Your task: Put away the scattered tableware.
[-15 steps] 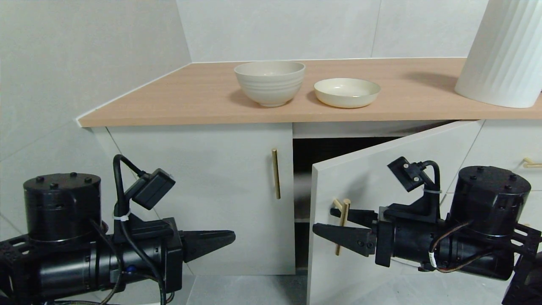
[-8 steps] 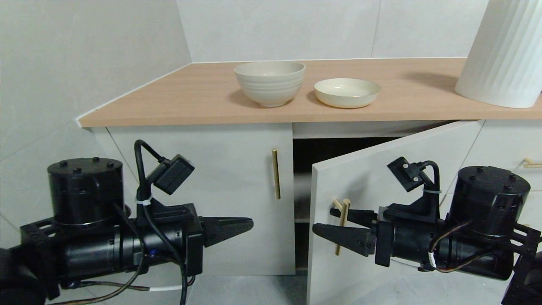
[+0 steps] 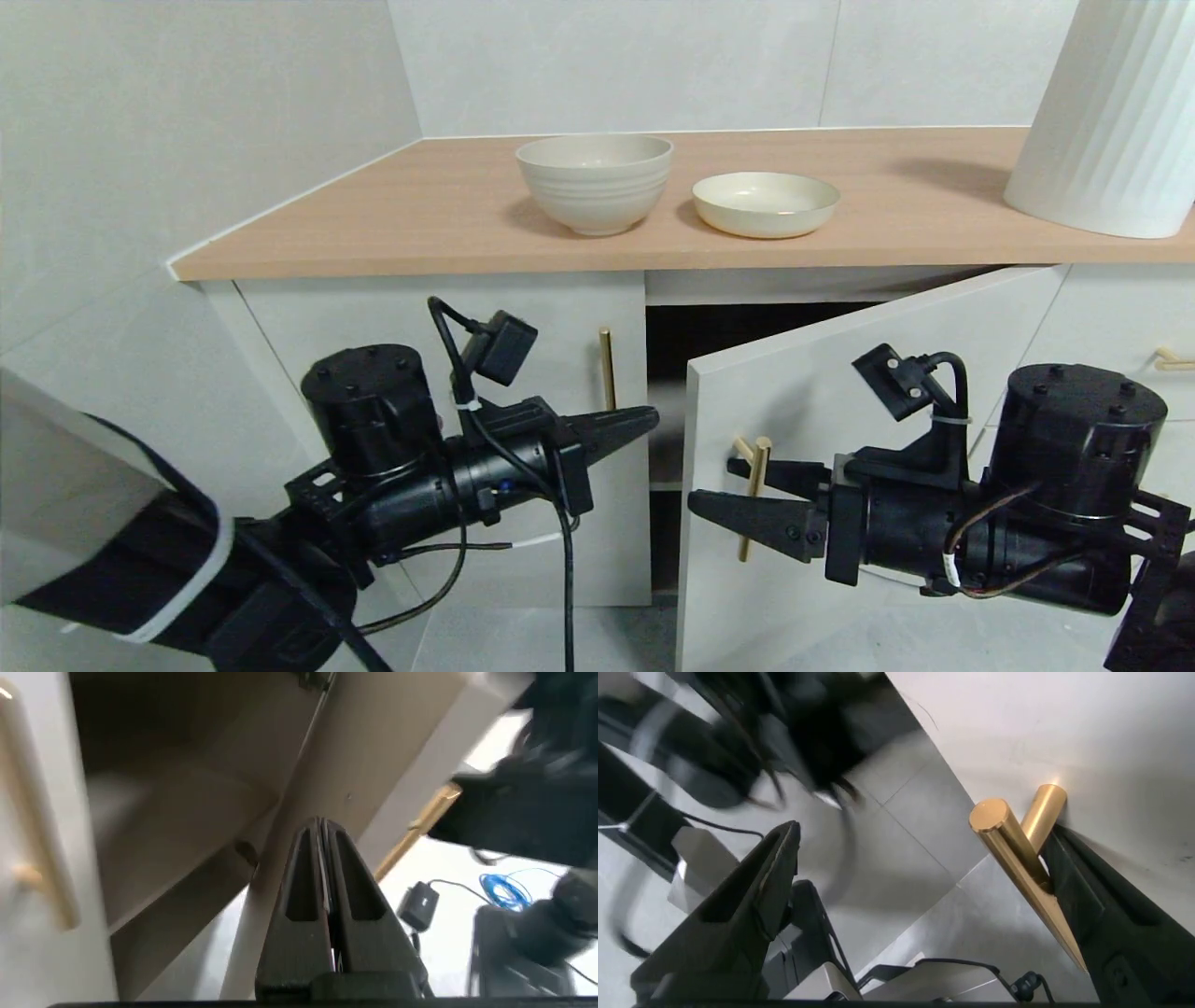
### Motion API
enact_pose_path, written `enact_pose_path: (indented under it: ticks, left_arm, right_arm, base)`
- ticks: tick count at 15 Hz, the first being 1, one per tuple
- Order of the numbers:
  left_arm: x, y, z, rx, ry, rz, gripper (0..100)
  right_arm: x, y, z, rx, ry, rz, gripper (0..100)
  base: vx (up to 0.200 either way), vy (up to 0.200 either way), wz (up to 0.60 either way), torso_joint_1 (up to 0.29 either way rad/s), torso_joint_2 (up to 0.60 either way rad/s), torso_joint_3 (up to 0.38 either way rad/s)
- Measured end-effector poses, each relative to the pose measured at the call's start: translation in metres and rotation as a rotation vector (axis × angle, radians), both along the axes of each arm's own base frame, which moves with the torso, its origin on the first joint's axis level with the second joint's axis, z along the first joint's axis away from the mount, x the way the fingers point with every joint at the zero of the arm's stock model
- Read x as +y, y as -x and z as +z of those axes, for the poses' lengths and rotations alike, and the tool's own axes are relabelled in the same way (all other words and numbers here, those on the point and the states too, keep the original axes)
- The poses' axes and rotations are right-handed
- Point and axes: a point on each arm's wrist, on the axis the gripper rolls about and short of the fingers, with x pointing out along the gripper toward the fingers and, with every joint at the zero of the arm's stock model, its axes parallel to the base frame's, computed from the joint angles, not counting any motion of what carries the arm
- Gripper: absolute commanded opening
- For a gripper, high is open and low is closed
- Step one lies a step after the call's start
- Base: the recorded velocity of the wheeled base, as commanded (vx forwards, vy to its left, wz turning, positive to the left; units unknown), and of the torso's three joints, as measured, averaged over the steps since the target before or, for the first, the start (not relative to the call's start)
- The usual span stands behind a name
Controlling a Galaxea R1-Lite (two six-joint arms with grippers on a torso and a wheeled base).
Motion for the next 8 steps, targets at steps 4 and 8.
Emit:
enact_pose_path:
  ticks: [4,8]
  left_arm:
    - [-0.030,-0.004,-0.030,0.003,0.008,-0.024,0]
    - [-0.047,-0.003,-0.044,-0.008,0.017,-0.037,0]
  right_arm:
    - [0.000,0.000,0.000,-0.001,0.000,-0.002,100]
    - [-0.002,0.001,-0.003,-0.009,0.015,0.001,100]
  base:
    - [0.000,0.000,0.00,0.000,0.00,0.000]
    - [0.000,0.000,0.00,0.000,0.00,0.000]
